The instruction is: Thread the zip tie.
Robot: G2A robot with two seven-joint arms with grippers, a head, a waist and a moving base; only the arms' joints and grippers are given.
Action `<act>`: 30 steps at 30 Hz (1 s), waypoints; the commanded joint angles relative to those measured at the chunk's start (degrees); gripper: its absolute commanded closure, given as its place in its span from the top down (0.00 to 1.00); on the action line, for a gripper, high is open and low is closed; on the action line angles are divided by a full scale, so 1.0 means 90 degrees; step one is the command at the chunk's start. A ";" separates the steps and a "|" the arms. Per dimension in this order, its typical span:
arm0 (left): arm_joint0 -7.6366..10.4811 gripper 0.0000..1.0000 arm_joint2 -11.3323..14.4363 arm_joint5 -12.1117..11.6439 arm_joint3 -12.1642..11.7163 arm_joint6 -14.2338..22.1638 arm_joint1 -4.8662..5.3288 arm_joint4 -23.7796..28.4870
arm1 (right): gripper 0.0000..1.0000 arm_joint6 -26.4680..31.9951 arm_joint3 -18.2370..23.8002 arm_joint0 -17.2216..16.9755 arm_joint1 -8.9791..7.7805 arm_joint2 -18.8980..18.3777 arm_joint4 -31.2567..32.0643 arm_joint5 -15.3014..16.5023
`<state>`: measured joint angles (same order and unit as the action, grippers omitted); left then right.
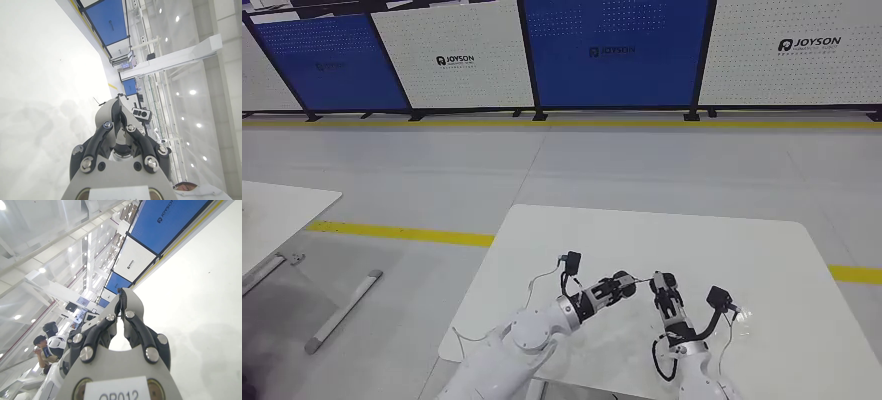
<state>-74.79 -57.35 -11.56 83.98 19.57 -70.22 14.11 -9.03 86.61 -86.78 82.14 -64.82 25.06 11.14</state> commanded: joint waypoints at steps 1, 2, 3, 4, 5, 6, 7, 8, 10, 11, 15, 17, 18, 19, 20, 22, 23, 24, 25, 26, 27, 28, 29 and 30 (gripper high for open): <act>0.0007 0.00 -0.0019 0.0049 -0.0007 -0.0101 -0.0010 0.0109 | 1.00 0.0007 0.0010 -0.0027 -0.0008 -0.0005 0.0022 0.0187; 0.0013 0.00 -0.0031 0.0069 -0.0012 -0.0169 -0.0017 0.0162 | 1.00 0.0034 0.0000 -0.0040 -0.0015 -0.0017 0.0019 0.0289; 0.0016 0.00 -0.0045 0.0100 -0.0008 -0.0252 -0.0027 0.0267 | 1.00 0.0028 -0.0006 -0.0057 -0.0022 -0.0043 0.0023 0.0395; 0.0025 0.00 -0.0069 0.0126 -0.0002 -0.0315 -0.0034 0.0353 | 1.00 0.0019 -0.0009 -0.0075 -0.0026 -0.0055 0.0025 0.0465; 0.0033 0.00 -0.0106 0.0146 0.0006 -0.0401 -0.0040 0.0448 | 1.00 0.0031 -0.0012 -0.0091 -0.0031 -0.0065 0.0020 0.0519; 0.0035 0.00 -0.0148 0.0177 0.0028 -0.0493 -0.0048 0.0585 | 1.00 0.0034 -0.0006 -0.0105 -0.0036 -0.0088 0.0014 0.0569; 0.0041 0.00 -0.0196 0.0197 0.0050 -0.0565 -0.0052 0.0688 | 1.00 0.0020 0.0001 -0.0118 -0.0040 -0.0107 0.0015 0.0603; 0.0040 0.00 -0.0244 0.0186 0.0079 -0.0639 -0.0054 0.0766 | 1.00 0.0031 0.0006 -0.0131 -0.0043 -0.0121 -0.0004 0.0633; 0.0013 0.00 -0.0293 0.0160 0.0135 -0.0652 -0.0054 0.0846 | 1.00 0.0044 0.0010 -0.0135 -0.0044 -0.0124 -0.0035 0.0650; -0.0003 0.00 -0.0312 0.0131 0.0157 -0.0639 -0.0051 0.0856 | 1.00 0.0044 0.0010 -0.0135 -0.0044 -0.0124 -0.0035 0.0650; -0.0009 0.00 -0.0318 0.0118 0.0165 -0.0634 -0.0050 0.0856 | 1.00 0.0044 0.0010 -0.0135 -0.0044 -0.0124 -0.0035 0.0650; -0.0009 0.00 -0.0318 0.0118 0.0165 -0.0634 -0.0050 0.0856 | 1.00 0.0044 0.0010 -0.0135 -0.0044 -0.0124 -0.0035 0.0650; -0.0009 0.00 -0.0318 0.0118 0.0165 -0.0634 -0.0050 0.0856 | 1.00 0.0044 0.0010 -0.0135 -0.0044 -0.0124 -0.0035 0.0650; -0.0009 0.00 -0.0318 0.0118 0.0165 -0.0634 -0.0050 0.0856 | 1.00 0.0073 0.0014 -0.0118 -0.0055 -0.0145 0.0165 0.0529; -0.0013 0.00 -0.0321 0.0126 0.0163 -0.0651 -0.0050 0.0854 | 1.00 0.0068 0.0087 -0.0102 -0.0075 -0.0154 0.0612 0.0319; -0.0022 0.00 -0.0371 0.0187 0.0195 -0.0807 -0.0051 0.0839 | 1.00 0.0115 0.0183 -0.0116 -0.0103 -0.0118 0.1206 0.0177; -0.0046 0.00 -0.0406 0.0270 0.0246 -0.0785 -0.0049 0.0947 | 1.00 0.0192 0.0239 -0.0121 -0.0127 -0.0133 0.1521 0.0141; -0.0058 0.00 -0.0452 0.0336 0.0294 -0.0740 -0.0041 0.1017 | 1.00 0.0201 0.0279 -0.0137 -0.0144 -0.0157 0.1725 0.0097; -0.0075 0.00 -0.0509 0.0389 0.0341 -0.0703 -0.0029 0.1036 | 1.00 0.0272 0.0305 -0.0151 -0.0164 -0.0173 0.1999 0.0028; -0.0103 0.00 -0.0565 0.0427 0.0394 -0.0686 -0.0016 0.1030 | 1.00 0.0350 0.0344 -0.0159 -0.0185 -0.0198 0.2268 -0.0085; -0.0153 0.00 -0.0628 0.0473 0.0479 -0.0659 0.0000 0.1020 | 1.00 0.0297 0.0428 -0.0186 -0.0195 -0.0209 0.2490 -0.0215; -0.0195 0.00 -0.0669 0.0508 0.0553 -0.0627 0.0012 0.1021 | 1.00 0.0292 0.0443 -0.0201 -0.0199 -0.0186 0.2615 -0.0256; -0.0237 0.00 -0.0705 0.0539 0.0628 -0.0584 0.0021 0.1053 | 1.00 0.0302 0.0443 -0.0203 -0.0198 -0.0178 0.2622 -0.0262; -0.0297 0.00 -0.0760 0.0544 0.0717 -0.0581 0.0026 0.1175 | 1.00 0.0302 0.0443 -0.0203 -0.0198 -0.0178 0.2622 -0.0262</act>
<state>-77.01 -63.82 -6.72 89.75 14.27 -70.03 23.82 -6.31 90.64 -88.62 80.34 -66.45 48.82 8.70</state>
